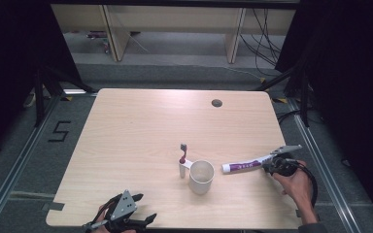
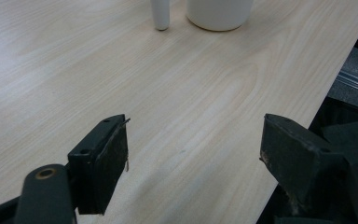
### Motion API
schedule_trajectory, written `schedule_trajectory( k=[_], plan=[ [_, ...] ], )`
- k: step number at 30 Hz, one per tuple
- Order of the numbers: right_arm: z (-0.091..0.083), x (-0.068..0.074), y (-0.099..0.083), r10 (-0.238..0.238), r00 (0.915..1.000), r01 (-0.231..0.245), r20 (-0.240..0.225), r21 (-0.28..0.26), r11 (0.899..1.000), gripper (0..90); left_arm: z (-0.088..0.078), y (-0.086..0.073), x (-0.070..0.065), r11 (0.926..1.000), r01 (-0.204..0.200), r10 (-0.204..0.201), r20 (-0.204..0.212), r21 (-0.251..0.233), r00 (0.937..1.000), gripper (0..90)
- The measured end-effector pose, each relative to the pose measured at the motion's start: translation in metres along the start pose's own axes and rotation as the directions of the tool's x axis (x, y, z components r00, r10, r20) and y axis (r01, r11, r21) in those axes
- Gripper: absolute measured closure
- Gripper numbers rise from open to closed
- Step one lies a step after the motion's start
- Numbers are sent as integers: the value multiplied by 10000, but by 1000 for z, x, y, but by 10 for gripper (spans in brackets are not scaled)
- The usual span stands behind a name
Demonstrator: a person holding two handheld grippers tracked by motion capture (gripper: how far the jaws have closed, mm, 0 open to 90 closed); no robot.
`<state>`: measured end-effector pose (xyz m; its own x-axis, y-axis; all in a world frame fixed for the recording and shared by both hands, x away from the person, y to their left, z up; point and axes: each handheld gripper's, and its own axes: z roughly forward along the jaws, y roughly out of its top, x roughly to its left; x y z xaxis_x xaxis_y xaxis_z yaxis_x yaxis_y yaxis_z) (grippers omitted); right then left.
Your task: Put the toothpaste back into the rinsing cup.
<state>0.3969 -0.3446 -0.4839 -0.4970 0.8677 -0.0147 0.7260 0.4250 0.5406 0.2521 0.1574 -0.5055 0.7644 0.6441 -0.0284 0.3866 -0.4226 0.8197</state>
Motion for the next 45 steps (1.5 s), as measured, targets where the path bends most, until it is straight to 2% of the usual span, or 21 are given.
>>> schedule_trajectory(
  k=[5,9,10,16,18,20,22,23,25,28,29,30,32,36,37,38,39,41,43,44,45],
  plan=[
    [10,-4,13,187,9997,-182,141,-411,9990,897,0,0,0,10000,-19,19,20,-67,10000,230],
    [13,-4,24,150,9997,-149,193,-53,9999,897,0,0,0,10000,-31,31,15,-77,10000,231],
    [17,-3,26,402,9990,-397,217,-232,9989,896,0,0,-1,10000,-26,26,-14,-82,10000,231],
    [24,-6,39,464,9987,-464,219,-9,9989,897,0,0,-1,10000,14,-14,-11,-91,10000,232],
    [25,-7,42,549,9983,-551,209,76,9985,897,-2,1,1,9996,-243,243,-44,133,9997,232],
    [26,-5,45,685,9974,-688,224,99,9976,897,-2,1,1,9996,-243,244,-39,128,9997,232],
    [28,-7,46,370,9992,-371,169,58,9993,897,-2,1,1,9996,-245,246,-30,139,9997,232],
    [31,-5,47,638,9977,-635,231,-144,9979,897,-2,1,0,9996,-257,257,-31,143,9997,232],
    [31,-6,48,400,9990,-400,173,20,9992,896,-2,1,0,9996,-256,257,-36,139,9997,232],
    [32,-3,47,779,9967,-778,224,-53,9970,893,-2,1,0,9996,-255,255,-38,138,9997,232],
    [31,-6,48,588,9982,-590,151,89,9982,891,-2,1,0,9996,-263,263,-38,140,9996,232],
    [31,-7,48,419,9990,-420,164,29,9991,888,-2,1,0,9995,-257,258,-58,158,9997,232],
    [31,-7,47,680,9975,-674,184,-293,9973,876,-2,1,0,9995,-275,275,-28,141,9996,232],
    [22,-8,46,1550,9878,-1542,156,-414,9872,706,-2,1,0,9996,-255,256,-24,117,9997,232],
    [18,-11,47,1713,9851,-1714,-171,-19,9852,657,-1,1,-2,10000,-5,5,41,-89,10000,232],
    [16,-12,46,2032,9785,-2044,-361,-325,9783,603,-1,1,-1,9999,-108,108,11,-8,9999,232],
    [15,-11,46,2203,9753,-2207,-137,-502,9741,566,-1,1,-1,9999,-151,151,-23,30,9999,232],
    [11,-12,46,2574,9649,-2600,-519,-513,9642,486,-2,1,0,9996,-247,248,-41,132,9997,232],
    [9,-10,47,2751,9590,-2794,-683,-646,9580,446,0,1,-2,10000,2,-2,2,-86,10000,232],
    [8,-9,47,2687,9620,-2713,-487,-587,9607,429,0,1,-2,10000,-6,6,0,-78,10000,232],
    [8,-5,48,2868,9563,-2898,-564,-551,9555,403,0,1,-2,10000,-1,1,-4,-86,10000,232]
  ],
)
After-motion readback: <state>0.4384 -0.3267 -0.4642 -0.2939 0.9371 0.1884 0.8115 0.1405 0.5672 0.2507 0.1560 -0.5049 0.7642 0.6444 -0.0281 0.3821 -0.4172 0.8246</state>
